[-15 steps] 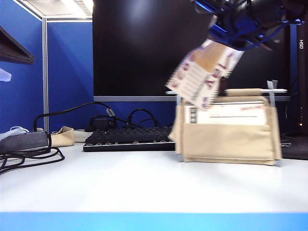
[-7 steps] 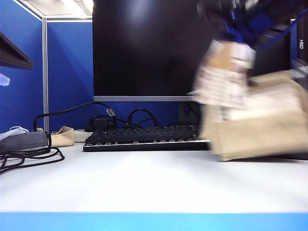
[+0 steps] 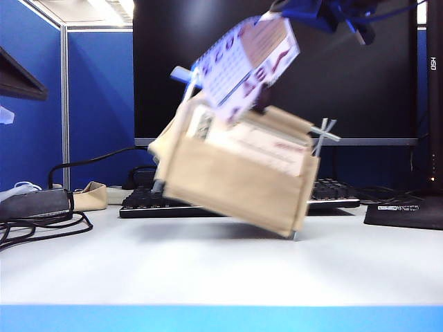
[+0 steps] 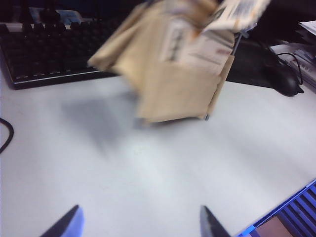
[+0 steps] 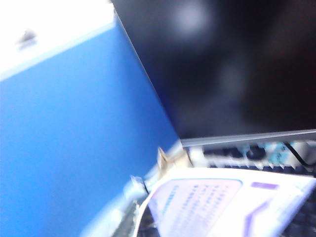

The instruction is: Turn one page of the calendar.

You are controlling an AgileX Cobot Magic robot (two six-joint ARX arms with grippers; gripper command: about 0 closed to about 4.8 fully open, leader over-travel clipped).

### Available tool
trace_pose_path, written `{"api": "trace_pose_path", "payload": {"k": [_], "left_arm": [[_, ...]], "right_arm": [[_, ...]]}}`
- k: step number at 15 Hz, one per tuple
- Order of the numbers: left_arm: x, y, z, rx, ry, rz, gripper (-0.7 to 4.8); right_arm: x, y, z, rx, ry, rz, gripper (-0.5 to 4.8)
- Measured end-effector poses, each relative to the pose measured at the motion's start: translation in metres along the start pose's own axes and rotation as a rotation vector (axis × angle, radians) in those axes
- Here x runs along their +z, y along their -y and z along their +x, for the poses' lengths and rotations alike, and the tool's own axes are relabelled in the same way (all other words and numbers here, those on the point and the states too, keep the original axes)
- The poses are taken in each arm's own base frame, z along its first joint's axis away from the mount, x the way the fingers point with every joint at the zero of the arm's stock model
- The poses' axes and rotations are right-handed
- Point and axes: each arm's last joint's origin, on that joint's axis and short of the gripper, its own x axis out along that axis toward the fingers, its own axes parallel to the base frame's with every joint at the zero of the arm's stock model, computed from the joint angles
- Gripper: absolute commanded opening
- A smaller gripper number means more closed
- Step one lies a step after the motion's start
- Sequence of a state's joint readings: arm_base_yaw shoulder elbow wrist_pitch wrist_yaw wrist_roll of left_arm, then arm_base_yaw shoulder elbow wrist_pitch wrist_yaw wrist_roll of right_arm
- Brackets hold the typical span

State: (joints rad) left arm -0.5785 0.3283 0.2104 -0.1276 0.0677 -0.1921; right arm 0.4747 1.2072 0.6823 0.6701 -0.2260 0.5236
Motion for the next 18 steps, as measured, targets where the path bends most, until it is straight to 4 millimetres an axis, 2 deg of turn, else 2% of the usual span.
{"api": "trace_pose_path", "payload": {"k": [5, 9, 13, 15, 16, 17, 18], "left_arm": [[0.0, 0.0, 0.0, 0.0, 0.0, -0.002, 3.1], [0.0, 0.0, 0.0, -0.001, -0.001, -0.003, 3.1], [0.003, 0.001, 0.0, -0.019, 0.027, 0.0, 3.09], [0.011, 0.003, 0.005, -0.045, 0.101, 0.006, 3.1], [0.015, 0.003, 0.017, -0.053, 0.112, 0.007, 3.14], [0.015, 0.002, 0.024, -0.054, 0.078, 0.01, 3.53], [0.016, 0.002, 0.034, -0.059, 0.037, 0.028, 4.56]], "right_arm": [[-0.002, 0.004, 0.001, -0.083, 0.027, 0.095, -0.02], [-0.008, 0.012, 0.0, -0.235, 0.026, 0.194, -0.02], [-0.009, 0.014, 0.0, -0.261, 0.033, 0.205, -0.02], [-0.009, 0.013, 0.0, -0.253, 0.033, 0.238, -0.02], [-0.01, 0.013, 0.0, -0.238, 0.023, 0.247, -0.02], [-0.01, 0.013, 0.001, -0.232, 0.019, 0.249, -0.02], [-0.01, 0.013, 0.001, -0.224, 0.014, 0.251, -0.02]]}}
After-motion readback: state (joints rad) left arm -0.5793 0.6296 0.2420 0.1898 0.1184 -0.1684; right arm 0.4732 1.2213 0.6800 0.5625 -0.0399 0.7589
